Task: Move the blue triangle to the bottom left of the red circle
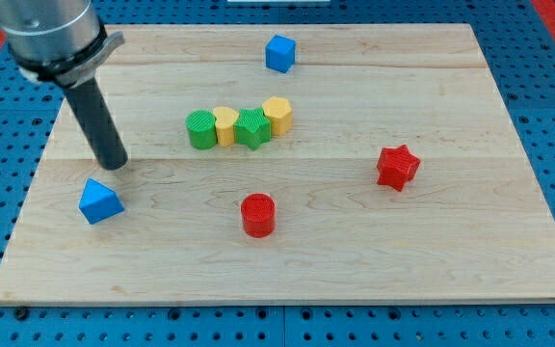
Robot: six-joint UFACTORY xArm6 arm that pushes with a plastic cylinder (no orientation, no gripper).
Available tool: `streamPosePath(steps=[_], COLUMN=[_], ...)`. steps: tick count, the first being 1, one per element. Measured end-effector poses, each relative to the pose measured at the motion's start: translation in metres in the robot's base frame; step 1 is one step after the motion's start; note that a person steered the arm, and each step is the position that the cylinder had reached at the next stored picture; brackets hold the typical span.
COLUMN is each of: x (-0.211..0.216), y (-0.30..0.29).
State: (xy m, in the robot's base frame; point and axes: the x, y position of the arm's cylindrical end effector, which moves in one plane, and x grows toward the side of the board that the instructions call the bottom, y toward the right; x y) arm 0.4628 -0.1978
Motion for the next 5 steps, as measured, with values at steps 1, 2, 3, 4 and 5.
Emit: streamPosePath(steps=[1,2,3,4,5], x=[0.024,0.029,0.029,0.034,0.048], y=[-0.008,-0.011,-0.021,-0.022,-0.020])
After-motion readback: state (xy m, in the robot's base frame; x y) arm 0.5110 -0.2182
